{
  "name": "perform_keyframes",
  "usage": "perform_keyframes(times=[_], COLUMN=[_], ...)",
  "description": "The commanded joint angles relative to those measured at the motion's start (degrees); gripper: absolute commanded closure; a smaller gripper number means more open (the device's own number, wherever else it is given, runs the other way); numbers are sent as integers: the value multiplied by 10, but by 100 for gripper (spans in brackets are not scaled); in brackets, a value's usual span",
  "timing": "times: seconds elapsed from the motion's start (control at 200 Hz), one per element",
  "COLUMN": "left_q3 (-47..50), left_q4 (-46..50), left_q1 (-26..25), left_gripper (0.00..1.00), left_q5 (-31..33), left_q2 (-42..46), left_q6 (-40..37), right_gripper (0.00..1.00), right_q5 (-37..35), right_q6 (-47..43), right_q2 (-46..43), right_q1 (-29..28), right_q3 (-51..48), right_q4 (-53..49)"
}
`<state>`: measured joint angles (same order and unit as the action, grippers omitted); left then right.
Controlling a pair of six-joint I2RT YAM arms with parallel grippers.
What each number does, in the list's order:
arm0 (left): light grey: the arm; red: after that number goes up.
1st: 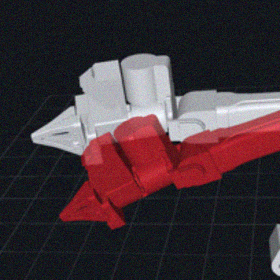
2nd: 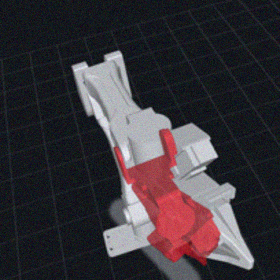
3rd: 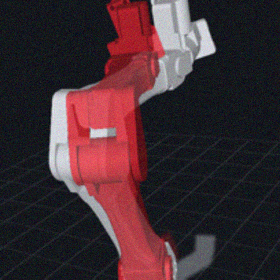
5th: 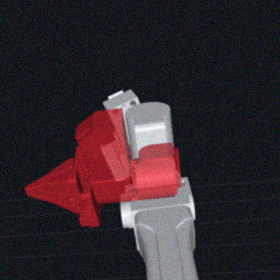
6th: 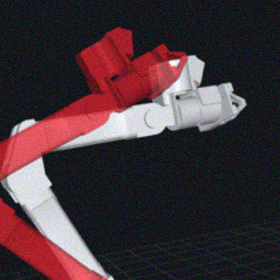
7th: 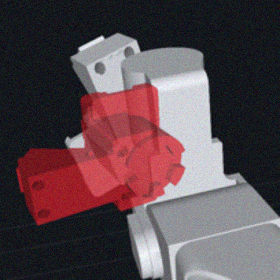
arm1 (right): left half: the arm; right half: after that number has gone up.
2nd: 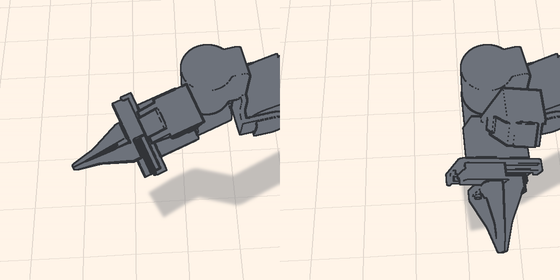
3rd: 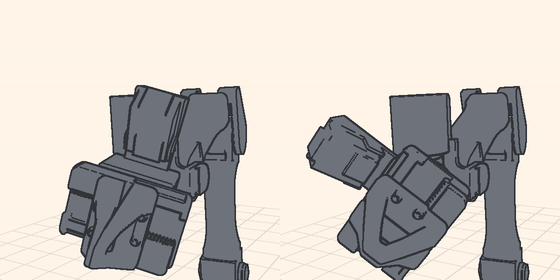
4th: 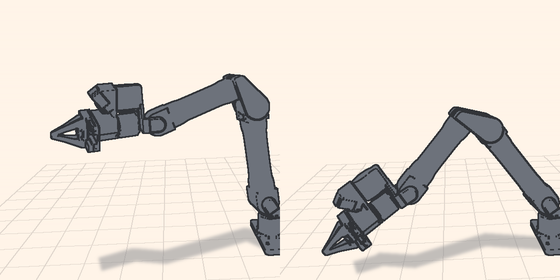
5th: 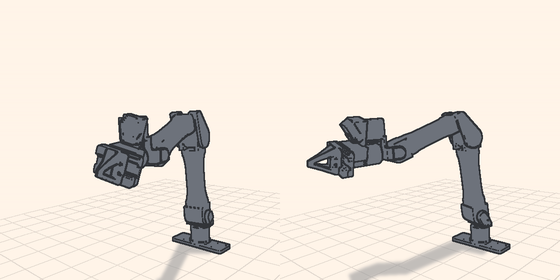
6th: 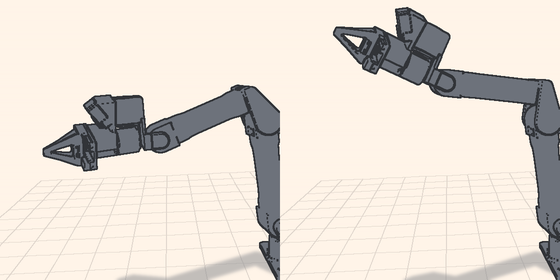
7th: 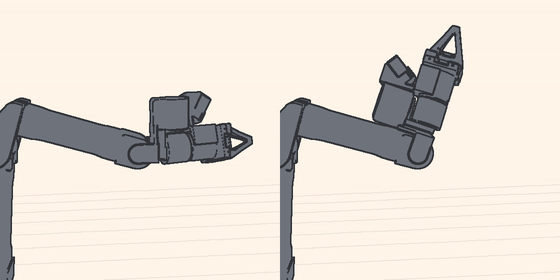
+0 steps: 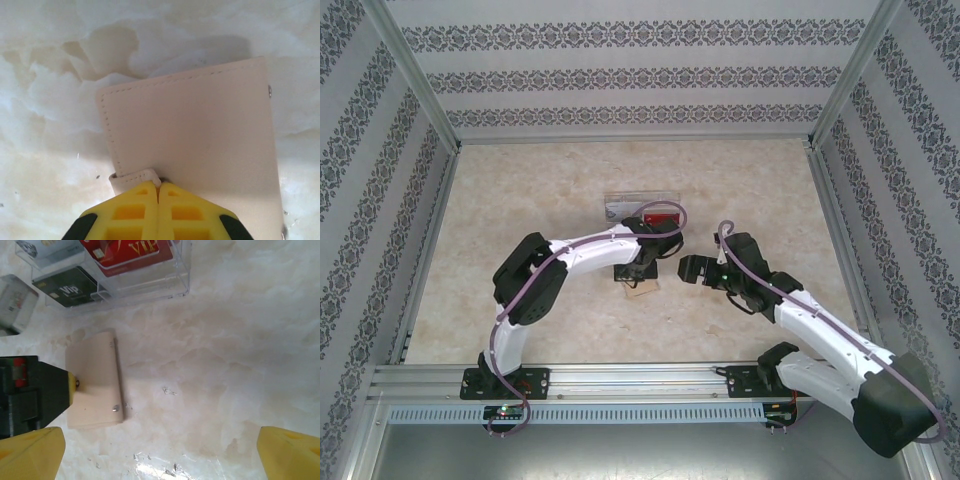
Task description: Take the credit cards out of the card holder
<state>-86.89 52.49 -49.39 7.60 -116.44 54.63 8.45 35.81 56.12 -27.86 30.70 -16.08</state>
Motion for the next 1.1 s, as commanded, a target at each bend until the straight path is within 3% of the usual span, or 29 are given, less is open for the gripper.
perform_keyframes(times=[0.0,0.15,0.425,0.65,0.809,0.994,1.099], left_q3=[29,68,166,186,189,197,205], left_q4=[-22,-66,-149,-173,-183,-185,-176], left_q1=[6,6,13,14,15,16,20], left_gripper=[100,100,100,100,100,100,100], left_q5=[5,2,-15,-35,-48,-50,-37], left_q2=[33,95,216,288,306,296,304], left_q6=[-29,-59,-105,-150,-166,-164,-159], right_gripper=[2,2,14,18,19,36,36], right_q5=[23,11,19,44,65,110,103], right_q6=[4,12,47,77,80,79,79], right_q2=[26,77,180,255,301,354,360], right_q1=[-9,-52,-97,-113,-113,-111,-107], right_q3=[28,61,115,148,175,200,197], right_q4=[13,22,56,86,88,99,96])
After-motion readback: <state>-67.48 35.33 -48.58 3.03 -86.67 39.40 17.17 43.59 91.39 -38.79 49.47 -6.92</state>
